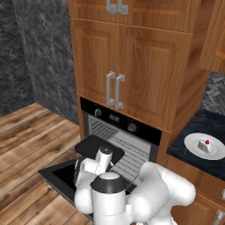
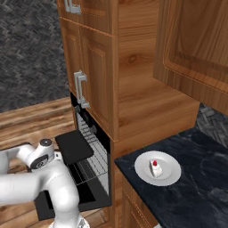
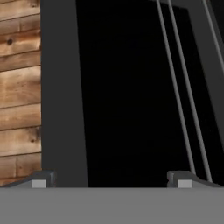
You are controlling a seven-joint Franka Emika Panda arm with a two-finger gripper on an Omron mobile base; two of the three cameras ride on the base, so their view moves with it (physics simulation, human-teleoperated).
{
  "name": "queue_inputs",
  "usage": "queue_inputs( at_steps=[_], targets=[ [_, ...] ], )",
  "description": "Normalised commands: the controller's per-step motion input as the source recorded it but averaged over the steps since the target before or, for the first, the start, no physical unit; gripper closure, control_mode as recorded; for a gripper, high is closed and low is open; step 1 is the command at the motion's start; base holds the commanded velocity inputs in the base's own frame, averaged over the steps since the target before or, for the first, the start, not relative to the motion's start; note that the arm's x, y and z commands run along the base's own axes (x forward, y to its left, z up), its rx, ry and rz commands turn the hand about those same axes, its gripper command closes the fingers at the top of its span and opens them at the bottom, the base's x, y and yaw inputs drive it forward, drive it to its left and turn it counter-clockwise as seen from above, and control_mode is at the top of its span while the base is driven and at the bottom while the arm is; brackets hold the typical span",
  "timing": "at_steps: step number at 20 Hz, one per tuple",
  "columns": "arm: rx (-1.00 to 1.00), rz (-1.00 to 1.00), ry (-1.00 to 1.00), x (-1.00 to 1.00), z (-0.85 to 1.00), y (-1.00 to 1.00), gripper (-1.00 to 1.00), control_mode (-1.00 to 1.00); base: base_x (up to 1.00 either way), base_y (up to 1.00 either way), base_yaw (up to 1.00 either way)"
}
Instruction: Take the baked cake out of the oven and place it on the plate for cooling. Then close the oven door.
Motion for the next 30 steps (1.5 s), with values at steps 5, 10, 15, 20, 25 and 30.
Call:
queue_inputs(
  at_steps=[5, 10, 15, 20, 25, 30],
  targets=[
    [-0.04, -0.03, 0.04, 0.21, -0.12, 0.22, -1.0, -1.0, 0.0, 0.0, 0.0],
    [-0.06, -0.02, 0.03, 0.12, -0.1, 0.28, -1.0, -1.0, 0.0, 0.0, 0.0],
    [-0.07, -0.02, 0.03, 0.14, -0.19, 0.24, -1.0, -1.0, 0.0, 0.0, 0.0],
    [-0.09, -0.03, 0.01, 0.19, -0.25, 0.17, -1.0, -1.0, 0.0, 0.0, 0.0],
    [-0.11, -0.03, 0.0, 0.23, -0.24, 0.05, -1.0, -1.0, 0.0, 0.0, 0.0],
    [-0.13, -0.04, 0.0, 0.28, -0.22, 0.0, -1.0, -1.0, 0.0, 0.0, 0.0]
  ],
)
